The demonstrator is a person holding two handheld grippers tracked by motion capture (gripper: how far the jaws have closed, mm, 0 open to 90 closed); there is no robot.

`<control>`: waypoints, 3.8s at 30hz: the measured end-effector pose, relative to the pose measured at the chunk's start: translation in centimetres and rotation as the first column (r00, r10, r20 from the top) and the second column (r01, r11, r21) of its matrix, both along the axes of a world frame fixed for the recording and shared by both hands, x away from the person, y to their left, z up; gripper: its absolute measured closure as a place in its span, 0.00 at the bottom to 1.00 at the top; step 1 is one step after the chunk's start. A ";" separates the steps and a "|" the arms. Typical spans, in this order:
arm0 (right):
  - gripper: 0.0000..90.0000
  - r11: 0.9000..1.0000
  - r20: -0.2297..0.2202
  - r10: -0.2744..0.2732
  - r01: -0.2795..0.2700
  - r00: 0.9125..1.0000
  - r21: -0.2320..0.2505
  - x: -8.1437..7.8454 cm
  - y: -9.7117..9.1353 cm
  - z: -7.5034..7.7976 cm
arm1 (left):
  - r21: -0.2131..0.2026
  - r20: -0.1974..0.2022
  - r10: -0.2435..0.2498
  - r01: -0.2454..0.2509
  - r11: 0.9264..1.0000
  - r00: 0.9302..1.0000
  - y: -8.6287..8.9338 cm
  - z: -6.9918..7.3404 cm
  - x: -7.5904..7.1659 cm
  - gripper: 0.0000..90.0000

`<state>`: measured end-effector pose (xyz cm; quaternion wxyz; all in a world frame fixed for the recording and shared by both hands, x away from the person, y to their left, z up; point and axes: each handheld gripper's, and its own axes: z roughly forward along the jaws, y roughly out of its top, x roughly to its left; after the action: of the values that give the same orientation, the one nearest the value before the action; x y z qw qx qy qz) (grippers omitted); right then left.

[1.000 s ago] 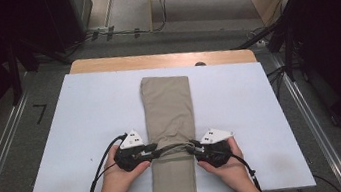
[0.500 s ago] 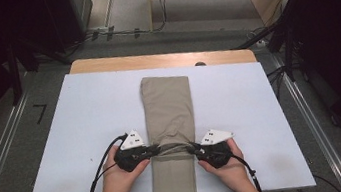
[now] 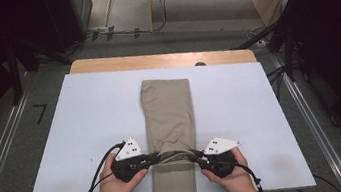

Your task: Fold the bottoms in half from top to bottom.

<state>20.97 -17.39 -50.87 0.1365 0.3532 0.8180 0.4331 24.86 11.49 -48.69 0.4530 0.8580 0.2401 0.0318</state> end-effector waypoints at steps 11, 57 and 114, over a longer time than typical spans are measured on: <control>0.89 0.999 -0.002 0.047 -0.047 0.999 0.009 -3.8 0.2 0.7 | -0.011 -0.005 -0.052 0.051 0.999 0.999 0.9 0.7 -3.5 0.95; 0.19 0.988 -0.080 -0.087 0.097 0.993 0.121 15.3 -4.0 3.5 | -0.142 0.010 0.021 -0.020 0.990 1.000 0.2 3.0 13.9 0.00; 0.27 0.927 -0.042 -0.371 0.372 0.928 0.044 30.2 -3.0 11.5 | -0.060 0.004 0.403 -0.402 0.914 0.915 -2.7 10.0 29.7 0.42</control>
<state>51.13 -20.36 -39.39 0.1937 0.5120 0.7272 0.4142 54.52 8.81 -38.65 0.4634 0.7765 0.4084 0.1245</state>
